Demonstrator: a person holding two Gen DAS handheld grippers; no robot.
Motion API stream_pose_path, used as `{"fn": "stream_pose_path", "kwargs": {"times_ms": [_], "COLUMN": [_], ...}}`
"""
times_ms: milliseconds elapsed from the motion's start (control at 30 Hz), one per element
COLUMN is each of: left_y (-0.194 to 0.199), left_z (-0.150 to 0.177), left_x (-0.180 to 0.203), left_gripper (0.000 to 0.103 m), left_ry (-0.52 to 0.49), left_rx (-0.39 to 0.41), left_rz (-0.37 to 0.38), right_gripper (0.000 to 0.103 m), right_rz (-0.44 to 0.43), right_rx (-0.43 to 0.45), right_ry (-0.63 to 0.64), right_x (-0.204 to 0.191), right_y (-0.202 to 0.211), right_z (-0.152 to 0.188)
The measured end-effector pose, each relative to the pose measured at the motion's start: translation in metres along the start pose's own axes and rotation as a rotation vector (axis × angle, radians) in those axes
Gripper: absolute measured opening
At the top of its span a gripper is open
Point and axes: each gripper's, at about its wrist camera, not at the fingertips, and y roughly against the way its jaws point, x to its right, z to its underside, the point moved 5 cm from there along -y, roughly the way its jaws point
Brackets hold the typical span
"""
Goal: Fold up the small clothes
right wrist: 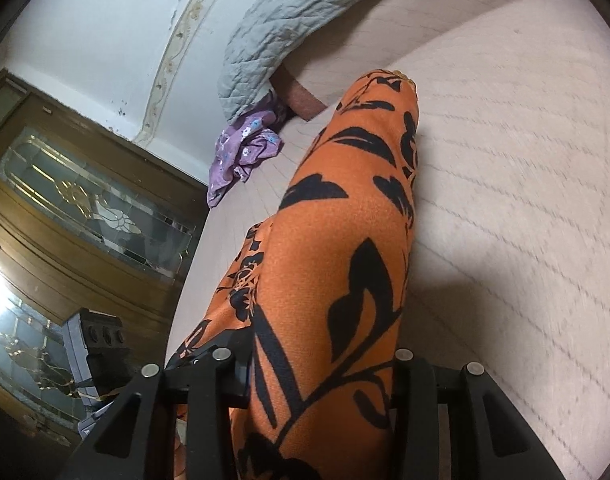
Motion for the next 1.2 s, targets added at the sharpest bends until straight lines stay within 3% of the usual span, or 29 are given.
{"fn": "stream_pose_path", "kwargs": {"times_ms": [133, 233, 367, 500, 567, 800, 1200], "left_y": [0.000, -0.010, -0.013, -0.010, -0.008, 0.009, 0.048], "left_z": [0.004, 0.005, 0.009, 0.017, 0.017, 0.029, 0.044], "left_x": [0.001, 0.000, -0.001, -0.005, -0.006, 0.000, 0.003], "left_gripper": [0.036, 0.042, 0.054, 0.074, 0.077, 0.078, 0.078], "left_ry": [-0.027, -0.037, -0.055, -0.076, -0.088, -0.179, -0.245], "left_rx": [0.007, -0.004, 0.002, 0.018, 0.029, 0.068, 0.098], "left_rz": [-0.021, -0.058, -0.097, -0.168, -0.198, -0.294, -0.408], "right_gripper": [0.042, 0.042, 0.046, 0.052, 0.055, 0.064, 0.068], "right_rz": [0.002, 0.007, 0.028, 0.059, 0.079, 0.158, 0.199], "right_rx": [-0.003, -0.011, -0.015, -0.001, 0.016, 0.052, 0.066], "right_ry": [-0.045, -0.074, -0.108, -0.116, -0.119, -0.138, -0.188], "right_x": [0.019, 0.030, 0.040, 0.042, 0.041, 0.038, 0.034], "right_y": [-0.001, -0.002, -0.003, 0.001, 0.006, 0.027, 0.058], "right_z": [0.009, 0.013, 0.016, 0.021, 0.025, 0.039, 0.070]}}
